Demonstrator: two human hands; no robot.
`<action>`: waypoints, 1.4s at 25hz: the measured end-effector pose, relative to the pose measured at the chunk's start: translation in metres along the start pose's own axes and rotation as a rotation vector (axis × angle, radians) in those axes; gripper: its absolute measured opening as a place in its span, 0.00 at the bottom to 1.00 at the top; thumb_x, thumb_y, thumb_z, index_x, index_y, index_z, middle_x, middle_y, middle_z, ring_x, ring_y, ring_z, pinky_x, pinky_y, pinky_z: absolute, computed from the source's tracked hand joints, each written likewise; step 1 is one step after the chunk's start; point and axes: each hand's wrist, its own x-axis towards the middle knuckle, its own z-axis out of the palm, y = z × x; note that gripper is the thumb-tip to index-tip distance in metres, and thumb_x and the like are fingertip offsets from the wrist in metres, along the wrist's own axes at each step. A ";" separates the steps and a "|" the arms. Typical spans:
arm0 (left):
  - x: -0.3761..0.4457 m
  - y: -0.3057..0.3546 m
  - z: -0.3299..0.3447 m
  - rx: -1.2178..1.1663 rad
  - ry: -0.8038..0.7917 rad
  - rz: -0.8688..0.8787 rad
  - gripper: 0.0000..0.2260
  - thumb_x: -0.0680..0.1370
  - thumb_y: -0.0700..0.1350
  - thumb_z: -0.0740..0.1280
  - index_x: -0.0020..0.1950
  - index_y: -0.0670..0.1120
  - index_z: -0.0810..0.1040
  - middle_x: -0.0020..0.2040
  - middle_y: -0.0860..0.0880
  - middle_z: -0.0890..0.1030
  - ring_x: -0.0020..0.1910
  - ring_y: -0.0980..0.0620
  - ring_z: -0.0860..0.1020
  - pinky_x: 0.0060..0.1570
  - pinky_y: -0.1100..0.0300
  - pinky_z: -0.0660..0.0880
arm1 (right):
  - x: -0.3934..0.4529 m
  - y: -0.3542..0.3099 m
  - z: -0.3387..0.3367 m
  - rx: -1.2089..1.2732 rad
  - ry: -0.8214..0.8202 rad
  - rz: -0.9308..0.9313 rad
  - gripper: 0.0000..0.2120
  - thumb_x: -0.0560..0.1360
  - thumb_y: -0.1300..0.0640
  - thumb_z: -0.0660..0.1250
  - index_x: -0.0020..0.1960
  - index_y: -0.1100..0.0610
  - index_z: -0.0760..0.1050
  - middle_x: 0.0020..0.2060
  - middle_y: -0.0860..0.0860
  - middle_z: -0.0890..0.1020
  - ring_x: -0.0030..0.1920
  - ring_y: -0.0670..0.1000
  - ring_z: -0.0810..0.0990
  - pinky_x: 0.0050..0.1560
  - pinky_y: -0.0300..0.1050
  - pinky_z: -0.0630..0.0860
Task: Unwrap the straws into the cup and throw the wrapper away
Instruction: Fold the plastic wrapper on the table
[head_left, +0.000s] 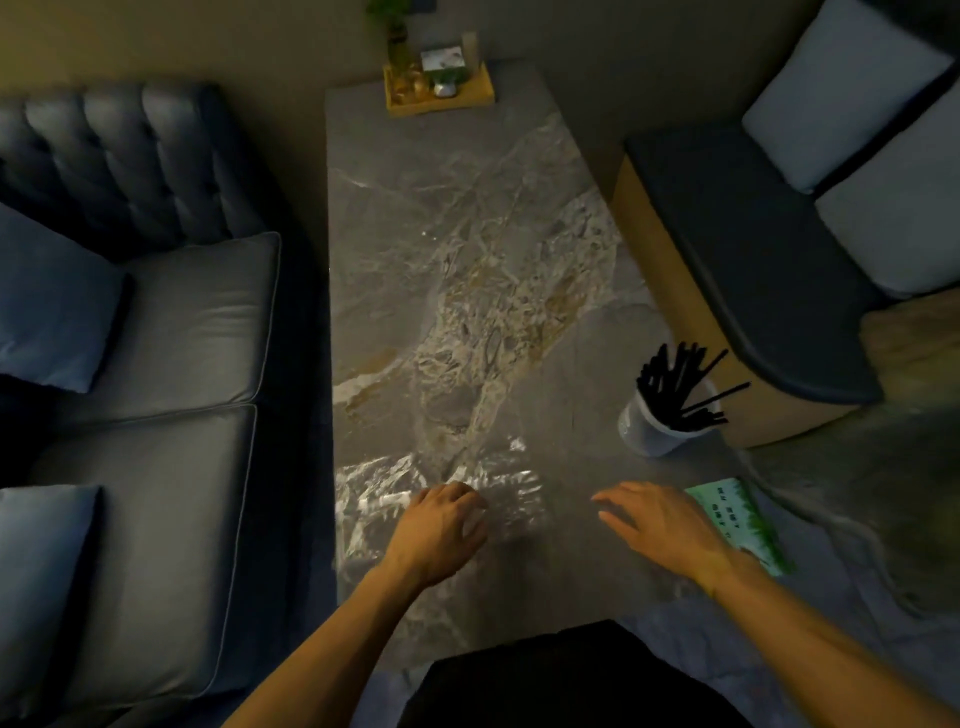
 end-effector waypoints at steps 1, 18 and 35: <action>0.013 0.012 -0.004 0.013 -0.003 0.030 0.17 0.78 0.57 0.59 0.63 0.54 0.76 0.63 0.52 0.77 0.61 0.50 0.76 0.62 0.53 0.70 | -0.004 0.017 -0.010 -0.008 -0.005 0.023 0.16 0.78 0.46 0.61 0.64 0.48 0.76 0.60 0.47 0.81 0.58 0.51 0.79 0.54 0.44 0.73; 0.164 0.165 -0.034 -0.205 0.021 0.064 0.59 0.60 0.72 0.72 0.77 0.62 0.35 0.80 0.57 0.46 0.78 0.51 0.53 0.71 0.50 0.61 | 0.030 0.154 -0.081 0.228 0.003 0.101 0.61 0.58 0.27 0.70 0.76 0.44 0.36 0.79 0.47 0.44 0.77 0.53 0.48 0.72 0.61 0.58; 0.188 0.224 -0.015 -0.631 0.166 -0.049 0.46 0.71 0.60 0.71 0.75 0.66 0.38 0.76 0.63 0.51 0.69 0.79 0.49 0.59 0.84 0.57 | 0.085 0.142 -0.059 0.346 0.160 -0.164 0.39 0.69 0.46 0.67 0.76 0.52 0.55 0.76 0.50 0.59 0.77 0.50 0.48 0.75 0.57 0.57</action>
